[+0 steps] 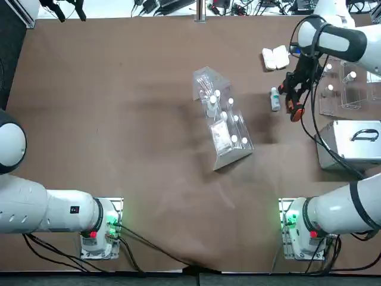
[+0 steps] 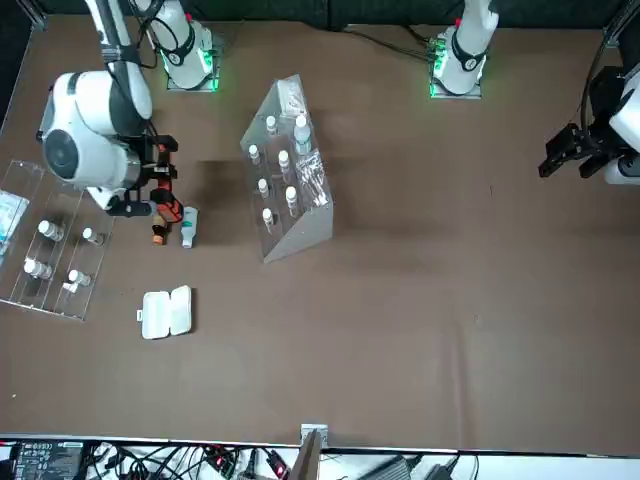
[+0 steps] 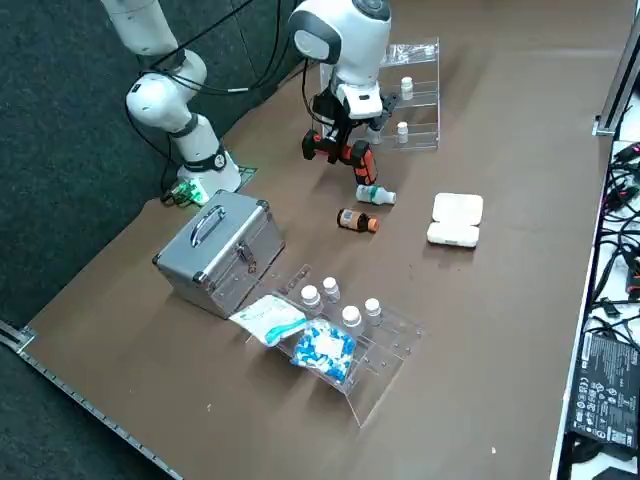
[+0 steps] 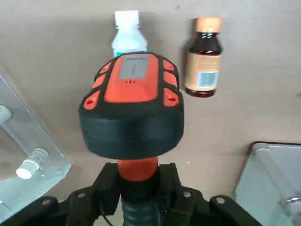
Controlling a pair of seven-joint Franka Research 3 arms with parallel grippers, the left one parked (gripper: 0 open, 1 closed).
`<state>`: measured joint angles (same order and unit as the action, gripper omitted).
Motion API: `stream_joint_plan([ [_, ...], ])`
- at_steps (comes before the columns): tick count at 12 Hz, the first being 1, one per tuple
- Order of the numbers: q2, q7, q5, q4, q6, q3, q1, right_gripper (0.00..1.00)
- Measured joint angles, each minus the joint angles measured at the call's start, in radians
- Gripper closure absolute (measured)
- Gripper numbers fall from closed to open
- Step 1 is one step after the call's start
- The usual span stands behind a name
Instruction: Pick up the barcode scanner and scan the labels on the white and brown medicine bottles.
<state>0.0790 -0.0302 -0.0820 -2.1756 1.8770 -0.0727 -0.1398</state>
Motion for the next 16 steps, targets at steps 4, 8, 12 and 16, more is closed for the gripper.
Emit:
stream_joint_plan([
  [4,0.001,0.076,0.007,0.003,-0.007,-0.004,0.069,0.58],
  [8,0.008,0.157,0.008,0.002,-0.01,-0.007,0.149,0.58],
  [12,0.022,0.164,0.008,-0.007,-0.014,-0.007,0.174,0.58],
  [16,0.026,0.187,0.004,-0.003,-0.006,0.001,0.19,0.58],
])
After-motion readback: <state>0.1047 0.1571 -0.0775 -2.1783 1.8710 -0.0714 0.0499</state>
